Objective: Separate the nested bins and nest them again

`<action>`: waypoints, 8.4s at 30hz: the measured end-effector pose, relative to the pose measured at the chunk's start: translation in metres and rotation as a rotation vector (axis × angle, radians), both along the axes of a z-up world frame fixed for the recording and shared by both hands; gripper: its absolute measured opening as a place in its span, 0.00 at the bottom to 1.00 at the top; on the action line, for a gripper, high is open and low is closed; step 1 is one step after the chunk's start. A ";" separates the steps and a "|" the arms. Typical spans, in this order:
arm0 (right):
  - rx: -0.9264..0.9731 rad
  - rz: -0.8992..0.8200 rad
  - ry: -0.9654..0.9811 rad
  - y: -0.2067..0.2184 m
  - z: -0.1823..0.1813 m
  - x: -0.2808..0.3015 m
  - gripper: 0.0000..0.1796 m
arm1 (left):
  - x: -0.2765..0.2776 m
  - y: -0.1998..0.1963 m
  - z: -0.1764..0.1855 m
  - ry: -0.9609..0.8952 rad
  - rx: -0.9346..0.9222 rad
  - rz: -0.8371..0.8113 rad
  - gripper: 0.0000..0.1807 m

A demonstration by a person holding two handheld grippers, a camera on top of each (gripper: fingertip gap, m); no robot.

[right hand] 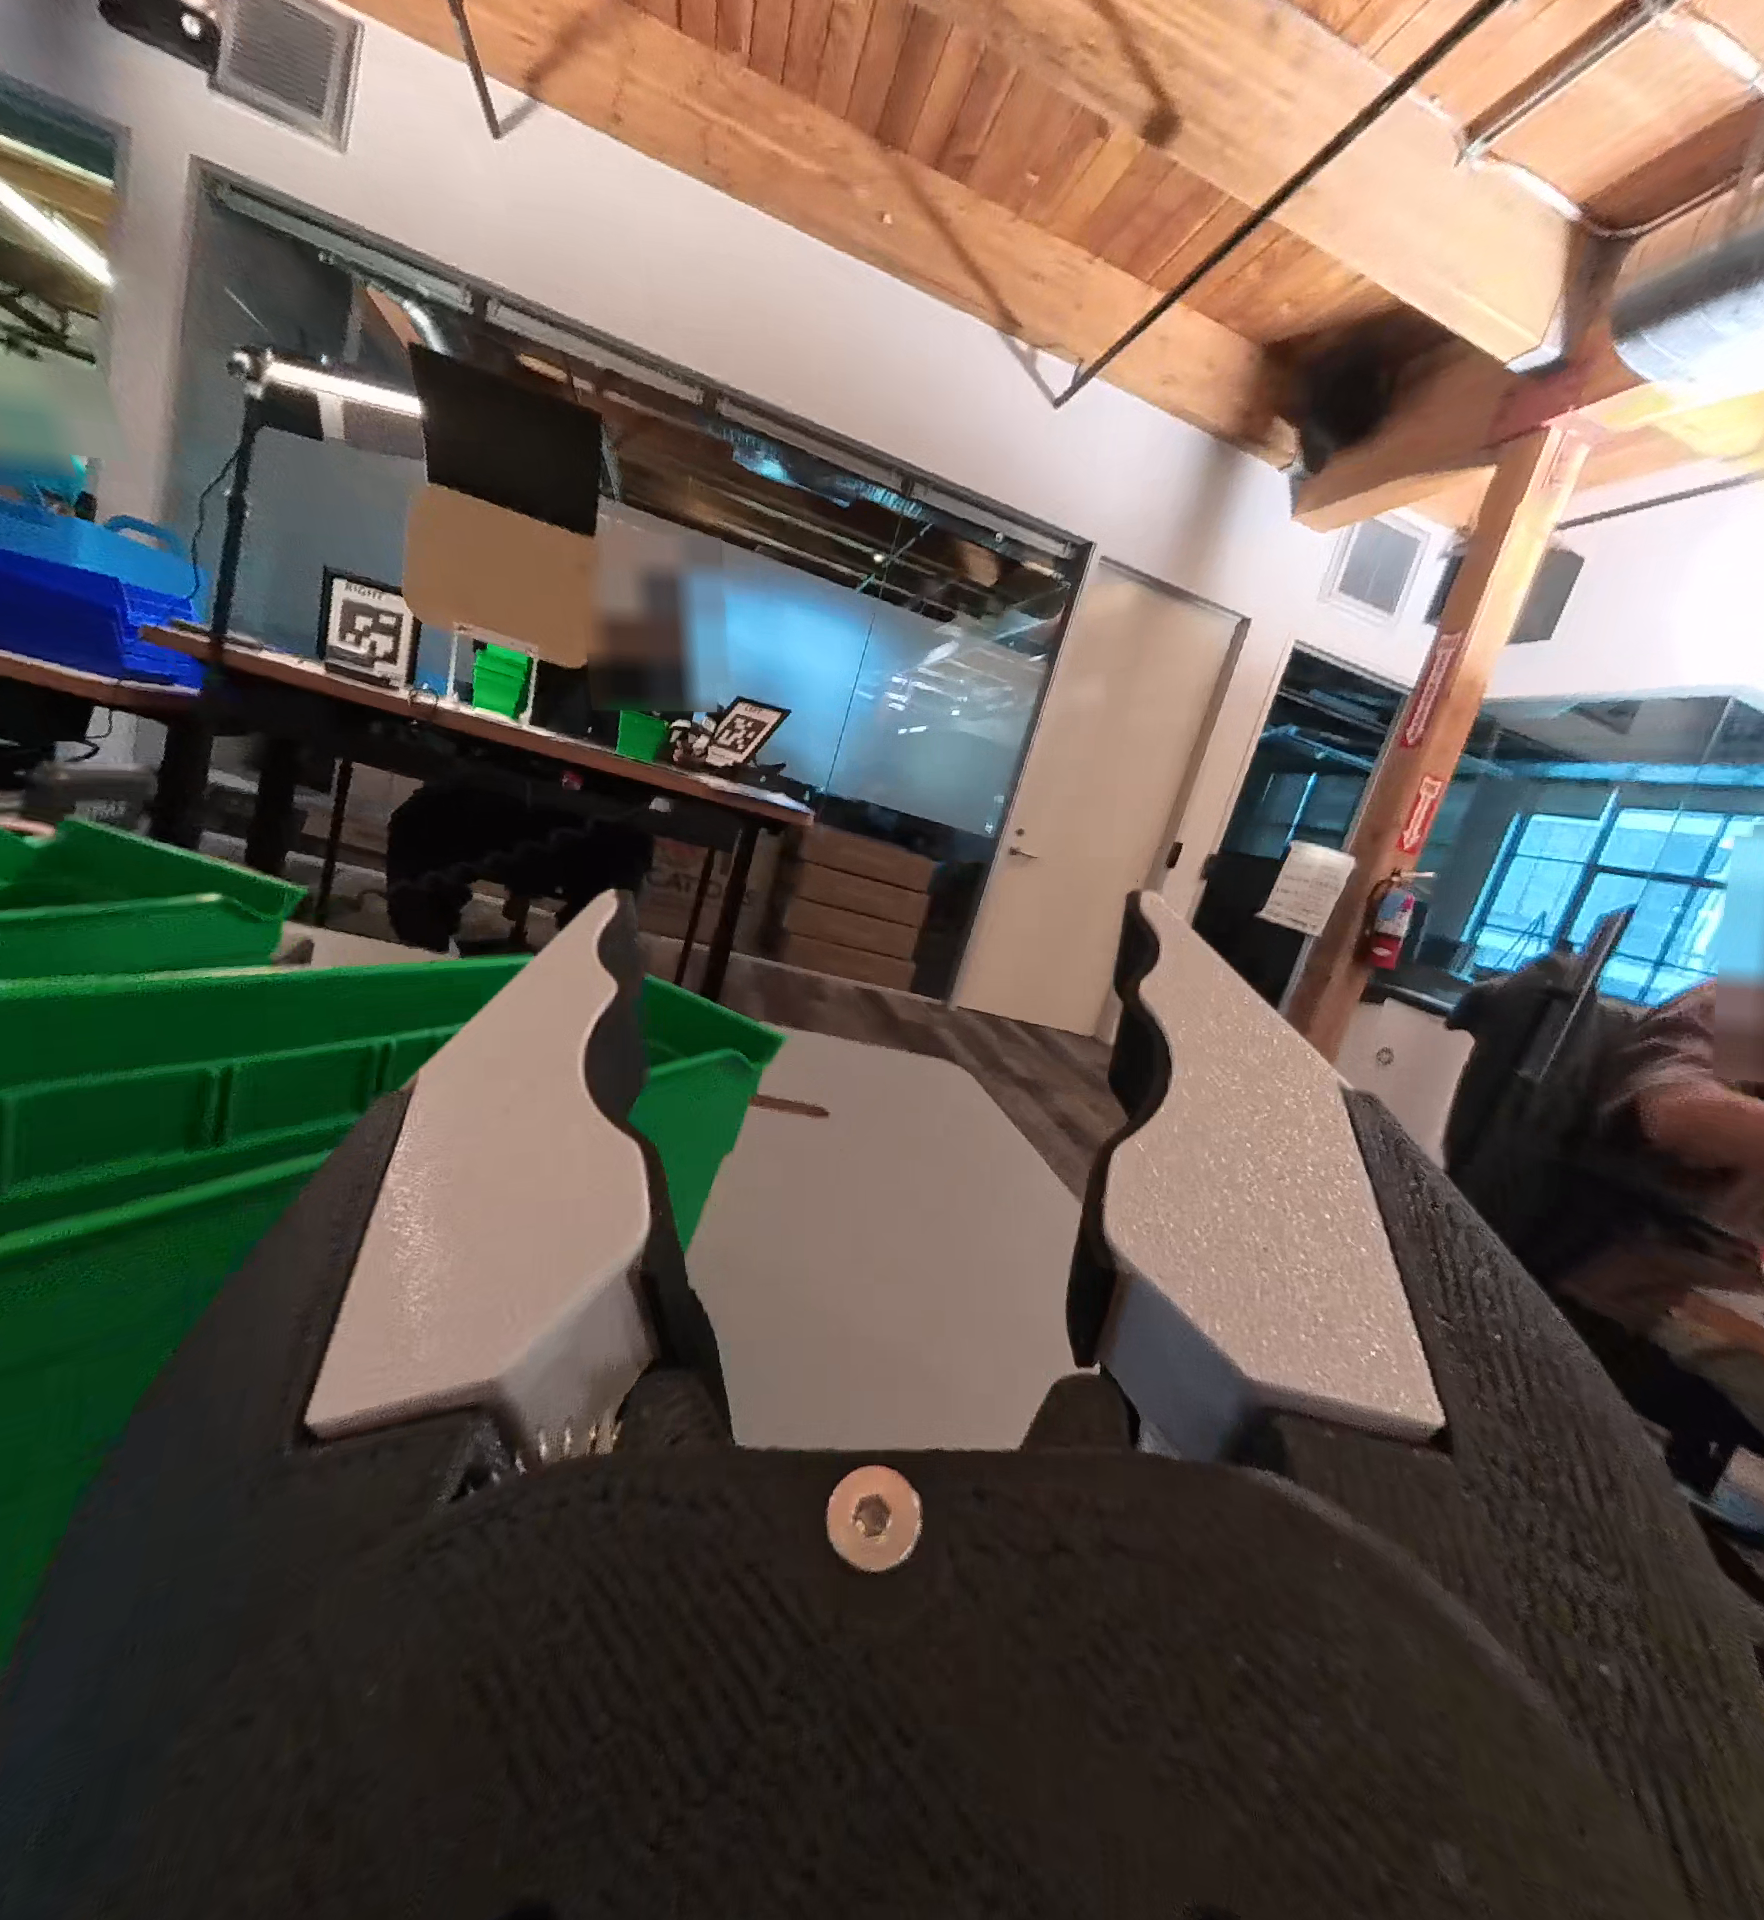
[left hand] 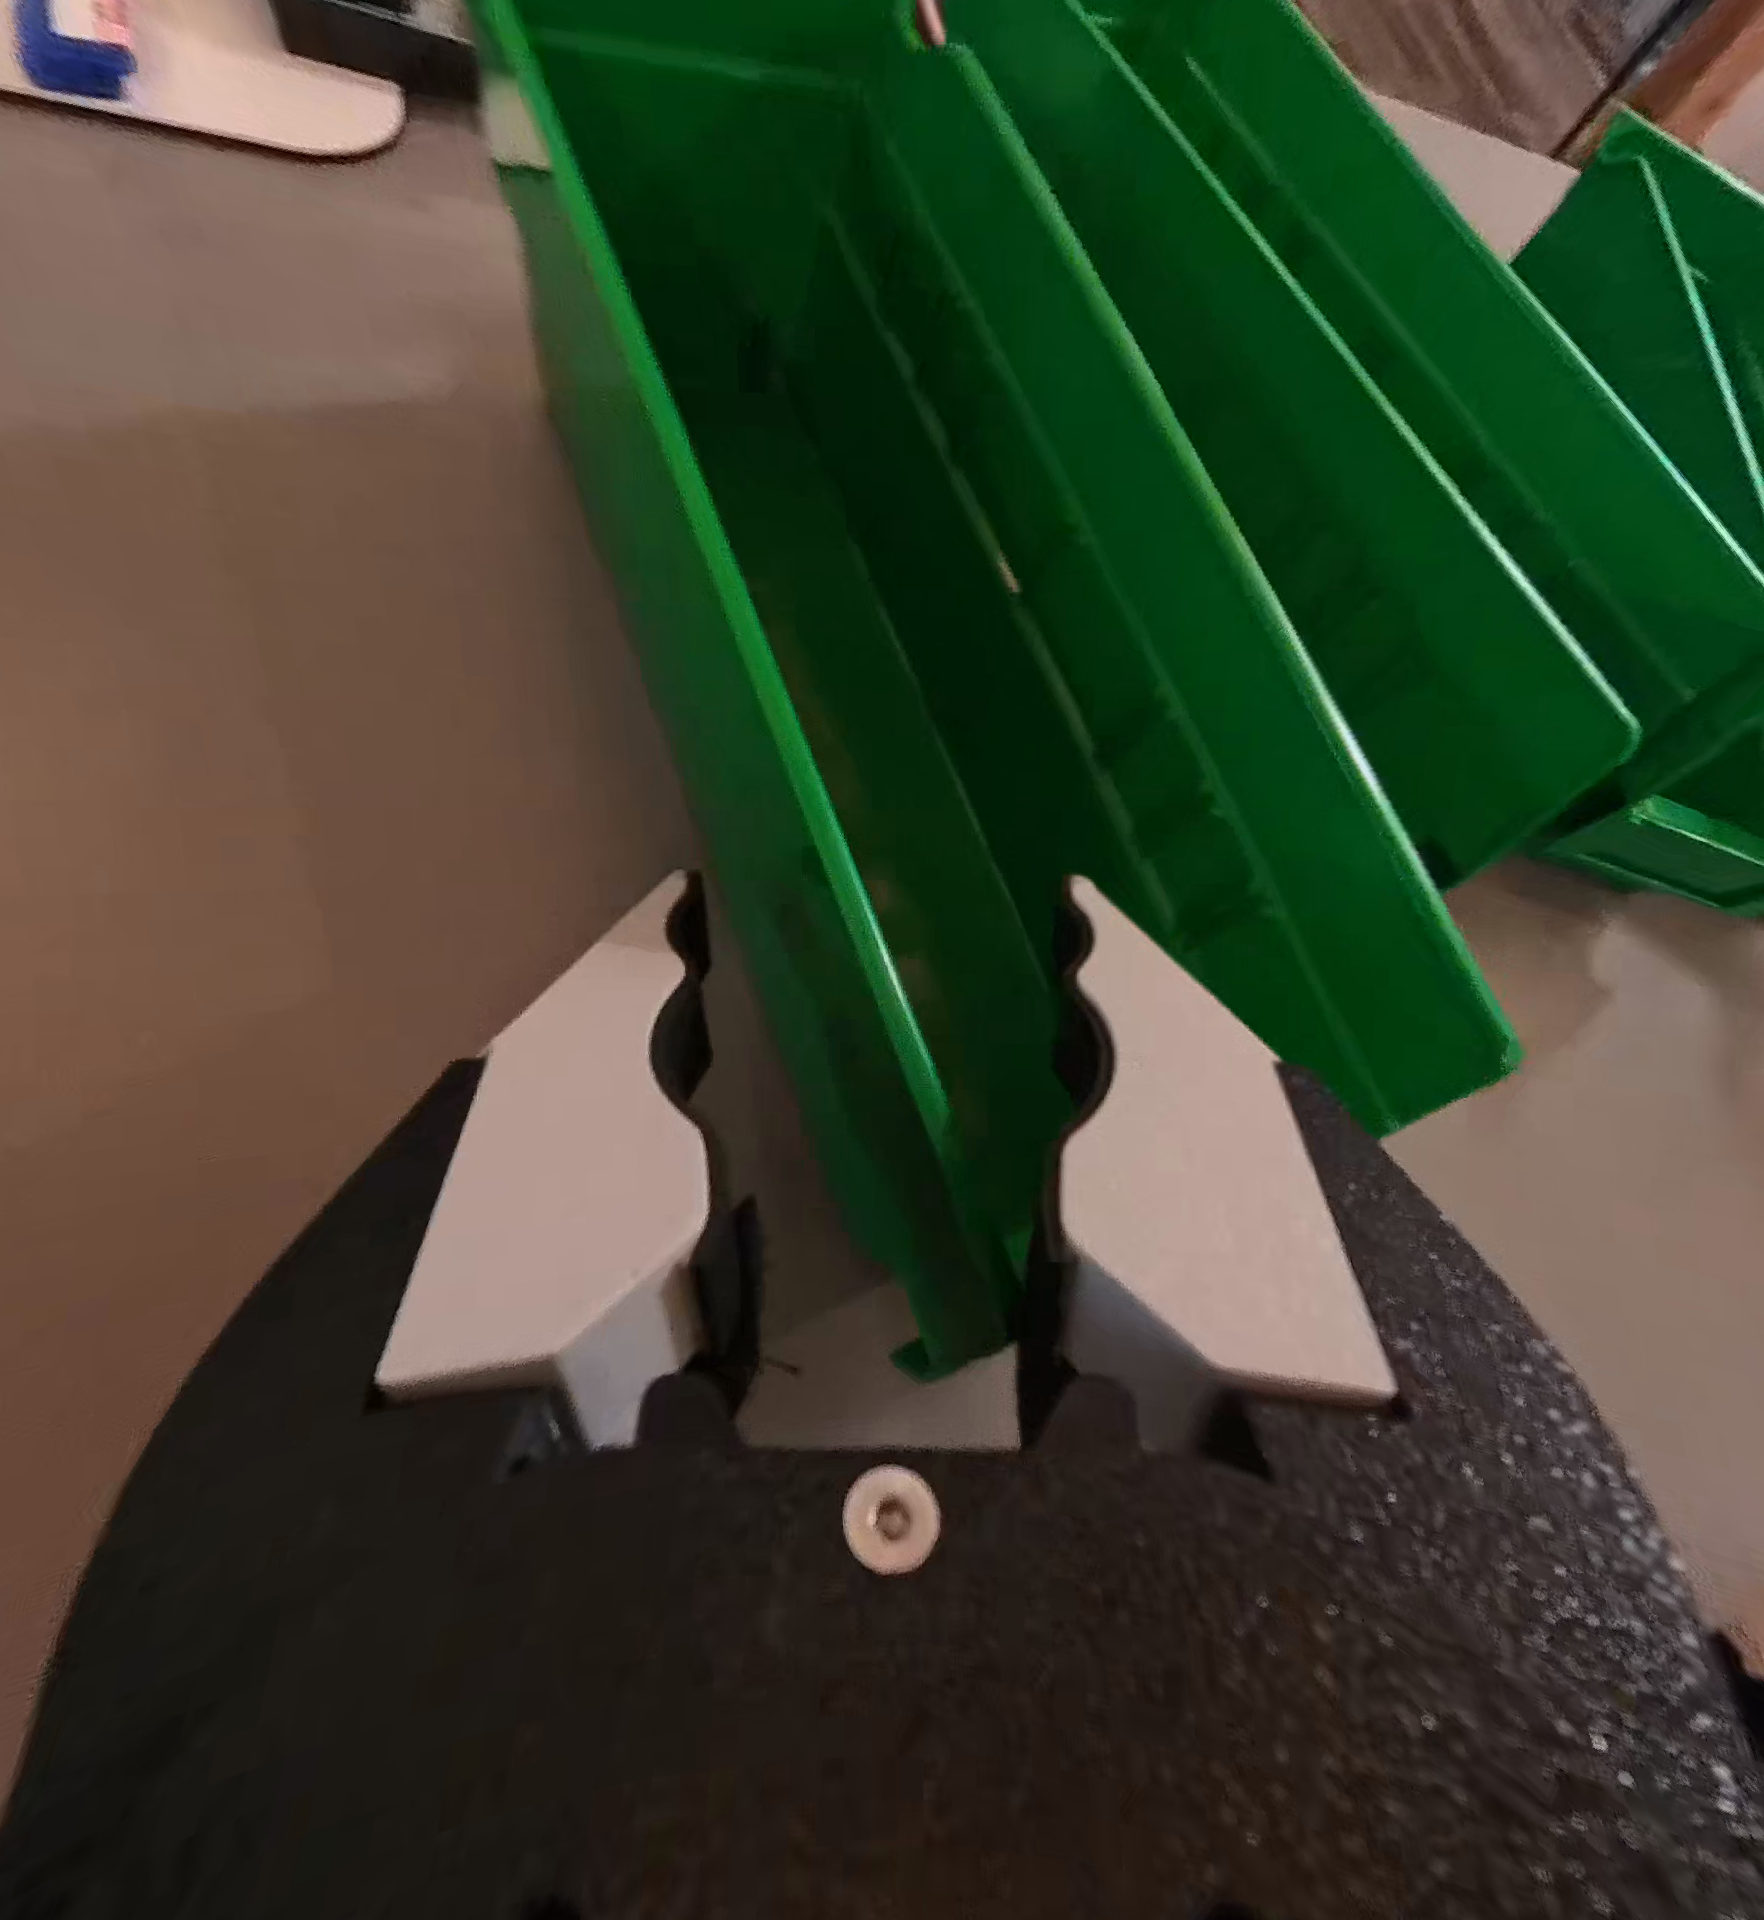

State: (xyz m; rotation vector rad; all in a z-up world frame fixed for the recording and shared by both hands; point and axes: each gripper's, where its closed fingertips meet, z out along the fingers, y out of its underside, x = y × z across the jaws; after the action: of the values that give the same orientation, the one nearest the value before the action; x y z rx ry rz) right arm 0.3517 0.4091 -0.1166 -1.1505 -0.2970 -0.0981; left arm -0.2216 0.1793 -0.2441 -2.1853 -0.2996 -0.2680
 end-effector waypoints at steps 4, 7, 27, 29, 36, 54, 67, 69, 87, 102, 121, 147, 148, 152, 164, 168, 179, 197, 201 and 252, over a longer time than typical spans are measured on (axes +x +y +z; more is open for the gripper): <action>-0.059 0.024 -0.011 0.009 -0.013 0.008 0.49 | -0.020 -0.006 0.007 -0.016 0.023 0.056 0.16; -0.091 0.085 0.081 0.006 -0.013 0.013 0.49 | -0.044 -0.013 0.011 0.035 0.039 0.114 0.02; -0.311 0.215 0.292 0.012 -0.033 0.016 0.49 | -0.065 -0.034 0.127 -0.014 0.494 0.305 0.70; -0.327 0.243 0.286 0.011 -0.036 0.009 0.49 | -0.039 -0.006 0.126 -0.027 0.345 0.312 0.75; -0.345 0.234 0.148 0.010 -0.047 -0.008 0.49 | 0.097 0.130 0.124 0.038 0.035 -0.090 0.88; -0.342 0.271 0.032 0.002 -0.052 -0.032 0.49 | 0.113 0.202 -0.009 -0.050 -0.678 0.122 0.88; -0.382 0.246 -0.118 0.008 -0.075 -0.048 0.45 | 0.095 0.178 -0.007 0.120 -0.847 0.006 0.65; -0.384 0.241 -0.124 0.009 -0.076 -0.047 0.45 | 0.090 0.174 -0.001 0.108 -0.835 -0.022 0.62; -0.441 0.177 -0.155 0.020 -0.092 -0.034 0.44 | -0.029 0.062 0.156 0.221 -0.703 -0.029 0.63; -0.512 0.117 -0.158 0.030 -0.110 -0.020 0.43 | -0.066 0.025 0.094 0.134 -0.711 -0.109 0.64; -0.536 0.119 -0.206 0.031 -0.116 -0.025 0.40 | -0.070 0.035 0.066 0.103 -0.583 -0.194 0.65; -0.550 0.125 -0.289 0.030 -0.124 -0.037 0.38 | -0.070 0.043 0.064 0.204 -0.373 -0.118 0.88; -0.551 0.131 -0.281 0.030 -0.124 -0.038 0.38 | -0.068 0.048 0.083 0.244 -0.313 -0.101 0.88; -0.550 0.140 -0.274 0.030 -0.123 -0.042 0.38 | 0.006 0.088 0.152 0.305 -0.054 -0.214 0.82; -0.499 0.164 -0.258 0.025 -0.116 -0.042 0.38 | 0.281 0.223 0.069 0.188 -0.255 -0.617 0.88; -0.513 0.182 -0.248 0.025 -0.116 -0.045 0.38 | 0.307 0.256 0.037 0.177 -0.379 -0.563 0.88; -0.486 0.229 -0.265 0.017 -0.110 -0.057 0.38 | 0.300 0.270 -0.019 0.246 -0.647 -0.432 0.86; -0.519 0.226 -0.259 0.018 -0.117 -0.055 0.38 | 0.155 0.172 0.122 0.258 -0.772 -0.397 0.61; -0.520 0.217 -0.259 0.019 -0.117 -0.053 0.38 | 0.074 0.125 0.170 0.289 -0.789 -0.224 0.62; -0.499 0.131 -0.270 0.028 -0.114 -0.043 0.40 | -0.029 0.070 0.111 0.003 -0.705 -0.183 0.88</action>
State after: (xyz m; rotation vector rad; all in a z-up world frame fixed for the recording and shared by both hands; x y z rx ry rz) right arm 0.3089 0.4368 -0.2310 -1.6104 -0.6614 -0.0647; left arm -0.2504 0.2491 -0.1334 -2.9167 -0.2087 -0.2892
